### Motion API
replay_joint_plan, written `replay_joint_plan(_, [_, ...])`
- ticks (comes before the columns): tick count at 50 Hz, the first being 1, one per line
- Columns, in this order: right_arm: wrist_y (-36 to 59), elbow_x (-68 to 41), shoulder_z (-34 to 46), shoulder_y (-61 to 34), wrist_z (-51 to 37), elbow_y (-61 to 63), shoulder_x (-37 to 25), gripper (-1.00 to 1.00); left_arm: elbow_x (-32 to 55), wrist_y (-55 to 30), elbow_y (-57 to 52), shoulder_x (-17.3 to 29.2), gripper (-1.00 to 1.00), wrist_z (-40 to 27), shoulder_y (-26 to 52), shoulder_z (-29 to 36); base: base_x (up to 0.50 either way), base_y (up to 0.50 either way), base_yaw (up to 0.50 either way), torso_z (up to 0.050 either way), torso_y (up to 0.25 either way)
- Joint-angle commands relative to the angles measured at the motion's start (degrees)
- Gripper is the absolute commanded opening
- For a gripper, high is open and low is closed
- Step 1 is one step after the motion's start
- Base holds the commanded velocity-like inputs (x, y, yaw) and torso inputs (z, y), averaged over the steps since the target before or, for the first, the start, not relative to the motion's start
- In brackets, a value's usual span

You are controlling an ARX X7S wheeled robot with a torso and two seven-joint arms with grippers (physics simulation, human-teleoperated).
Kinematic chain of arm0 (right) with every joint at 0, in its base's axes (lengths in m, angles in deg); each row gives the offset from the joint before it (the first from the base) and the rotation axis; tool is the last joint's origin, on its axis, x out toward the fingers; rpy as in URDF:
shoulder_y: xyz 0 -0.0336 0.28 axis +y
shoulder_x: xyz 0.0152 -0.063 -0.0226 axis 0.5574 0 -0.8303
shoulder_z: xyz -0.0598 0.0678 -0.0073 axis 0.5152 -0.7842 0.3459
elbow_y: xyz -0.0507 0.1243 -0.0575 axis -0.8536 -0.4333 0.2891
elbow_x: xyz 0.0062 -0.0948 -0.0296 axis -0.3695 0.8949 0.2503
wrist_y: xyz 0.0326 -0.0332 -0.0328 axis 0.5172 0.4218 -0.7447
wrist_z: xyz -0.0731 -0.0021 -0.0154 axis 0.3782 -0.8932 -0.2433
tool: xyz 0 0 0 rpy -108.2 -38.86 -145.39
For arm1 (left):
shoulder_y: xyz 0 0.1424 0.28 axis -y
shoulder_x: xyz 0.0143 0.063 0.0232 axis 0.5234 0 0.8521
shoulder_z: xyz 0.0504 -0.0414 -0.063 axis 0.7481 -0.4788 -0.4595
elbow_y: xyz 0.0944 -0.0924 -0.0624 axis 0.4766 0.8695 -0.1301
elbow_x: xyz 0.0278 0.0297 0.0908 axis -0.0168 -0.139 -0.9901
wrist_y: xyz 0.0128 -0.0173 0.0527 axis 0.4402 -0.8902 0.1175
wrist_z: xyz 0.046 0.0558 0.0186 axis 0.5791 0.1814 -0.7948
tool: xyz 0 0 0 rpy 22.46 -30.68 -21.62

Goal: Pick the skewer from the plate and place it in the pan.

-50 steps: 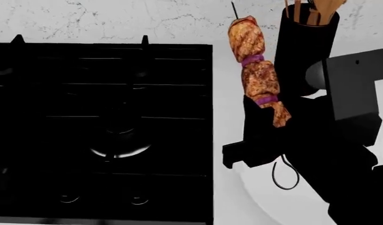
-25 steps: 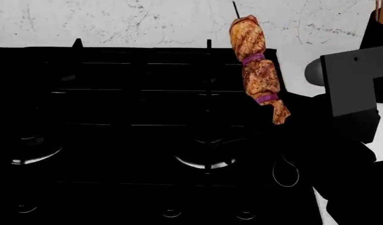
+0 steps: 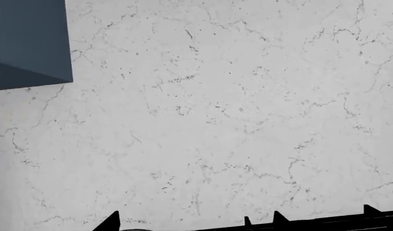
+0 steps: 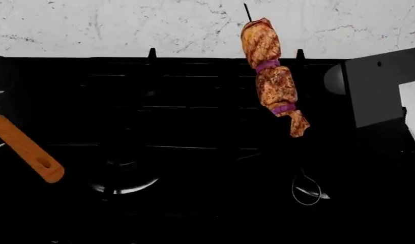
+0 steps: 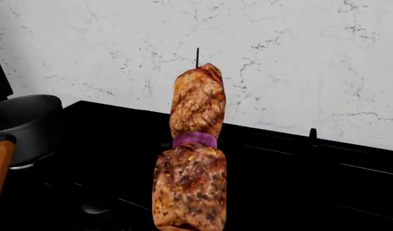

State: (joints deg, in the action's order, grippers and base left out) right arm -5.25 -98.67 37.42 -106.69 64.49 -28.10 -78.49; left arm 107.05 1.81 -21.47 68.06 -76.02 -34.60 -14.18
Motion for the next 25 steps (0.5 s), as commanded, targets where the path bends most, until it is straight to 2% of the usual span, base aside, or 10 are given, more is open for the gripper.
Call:
replay_joint_plan(1, [0.0,-1.1,0.9,-0.9,-0.6,-0.2,-0.3,-1.0,-0.4,0.7,0.6,0.1,1.0,0.4,-0.4,0.3,0.09,0.5,0.0,0.0,0.0])
replay_joint_plan(25, [-2.6,-1.6,3.8,-0.6,-0.2,-0.1,-2.3,-1.0,-1.9,2.0,1.1,-0.6,1.0,-0.1,-1.3,1.4,0.1,0.5,0.0,0.0,0.0])
